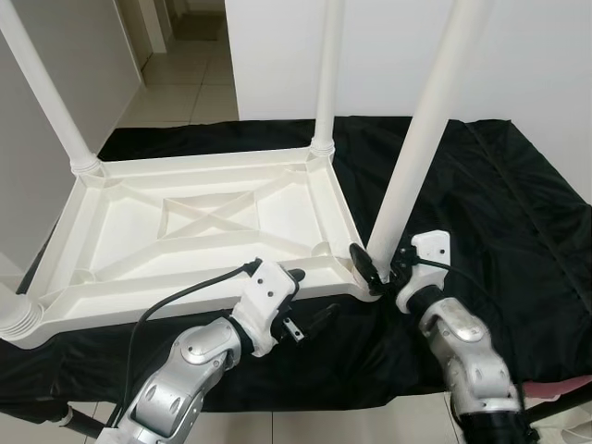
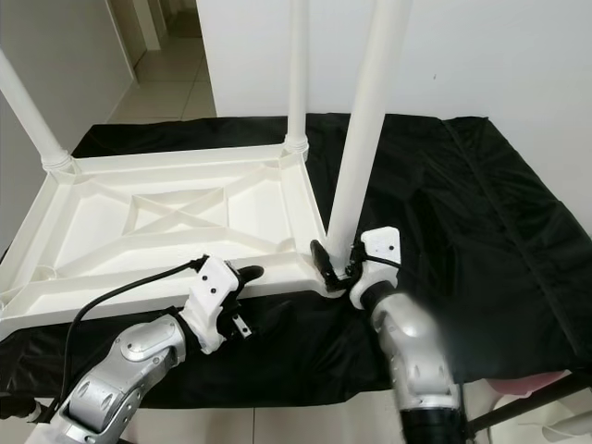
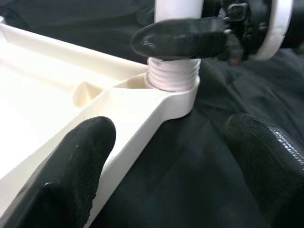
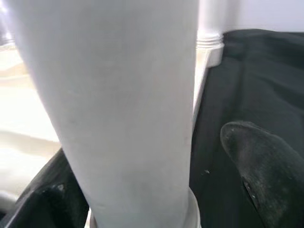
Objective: Building children table
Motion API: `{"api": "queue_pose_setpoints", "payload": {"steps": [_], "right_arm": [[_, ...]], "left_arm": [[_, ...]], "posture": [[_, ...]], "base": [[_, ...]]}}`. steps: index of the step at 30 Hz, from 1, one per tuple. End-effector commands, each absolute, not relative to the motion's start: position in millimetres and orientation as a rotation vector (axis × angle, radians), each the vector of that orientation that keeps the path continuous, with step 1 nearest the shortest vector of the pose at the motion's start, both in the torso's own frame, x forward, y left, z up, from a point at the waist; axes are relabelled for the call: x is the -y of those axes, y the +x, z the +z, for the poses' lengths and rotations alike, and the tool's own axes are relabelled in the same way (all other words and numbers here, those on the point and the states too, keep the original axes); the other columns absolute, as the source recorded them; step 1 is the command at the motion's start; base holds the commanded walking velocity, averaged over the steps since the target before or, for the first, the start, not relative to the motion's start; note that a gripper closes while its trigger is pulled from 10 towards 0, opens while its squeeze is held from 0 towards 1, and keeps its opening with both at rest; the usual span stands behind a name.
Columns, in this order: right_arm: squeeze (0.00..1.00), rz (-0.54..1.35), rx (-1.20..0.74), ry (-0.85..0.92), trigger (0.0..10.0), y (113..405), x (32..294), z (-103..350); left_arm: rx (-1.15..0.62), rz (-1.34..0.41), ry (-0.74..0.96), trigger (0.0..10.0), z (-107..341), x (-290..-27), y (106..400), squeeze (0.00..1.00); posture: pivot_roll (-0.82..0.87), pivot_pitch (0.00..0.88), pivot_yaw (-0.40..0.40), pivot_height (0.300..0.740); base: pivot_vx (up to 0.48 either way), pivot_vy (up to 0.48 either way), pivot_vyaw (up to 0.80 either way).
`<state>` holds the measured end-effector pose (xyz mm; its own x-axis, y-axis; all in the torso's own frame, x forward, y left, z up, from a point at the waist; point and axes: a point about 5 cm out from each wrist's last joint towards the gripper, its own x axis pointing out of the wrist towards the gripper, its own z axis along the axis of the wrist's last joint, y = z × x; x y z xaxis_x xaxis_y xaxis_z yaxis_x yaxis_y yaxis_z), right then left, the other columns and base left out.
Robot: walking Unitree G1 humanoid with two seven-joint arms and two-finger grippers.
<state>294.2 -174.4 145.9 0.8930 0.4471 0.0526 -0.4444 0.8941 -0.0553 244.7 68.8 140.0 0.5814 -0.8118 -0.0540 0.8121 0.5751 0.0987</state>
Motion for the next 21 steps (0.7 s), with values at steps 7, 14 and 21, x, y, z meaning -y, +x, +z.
{"api": "queue_pose_setpoints", "payload": {"steps": [7, 14, 21], "right_arm": [[0.00, 0.632, 0.042, -0.107, 10.0, 304, 170, 141], [0.00, 0.741, 0.040, -0.143, 4.9, 312, 163, 140], [0.00, 0.799, 0.045, -0.170, 0.0, 317, 161, 138]], "left_arm": [[-0.020, -0.997, 0.109, 10.0, 140, -70, 245, 0.00], [-0.008, -0.999, 0.117, 10.0, 140, -66, 242, 0.00], [-0.003, -0.996, 0.119, 10.0, 140, -65, 242, 0.00]], "posture": [[-0.05, 0.025, 0.027, 0.740], [-0.04, 0.015, 0.023, 0.740], [-0.04, 0.015, 0.018, 0.740]], "base": [[0.000, 0.000, 0.00], [0.000, 0.000, 0.00], [0.000, 0.000, 0.00]]}}
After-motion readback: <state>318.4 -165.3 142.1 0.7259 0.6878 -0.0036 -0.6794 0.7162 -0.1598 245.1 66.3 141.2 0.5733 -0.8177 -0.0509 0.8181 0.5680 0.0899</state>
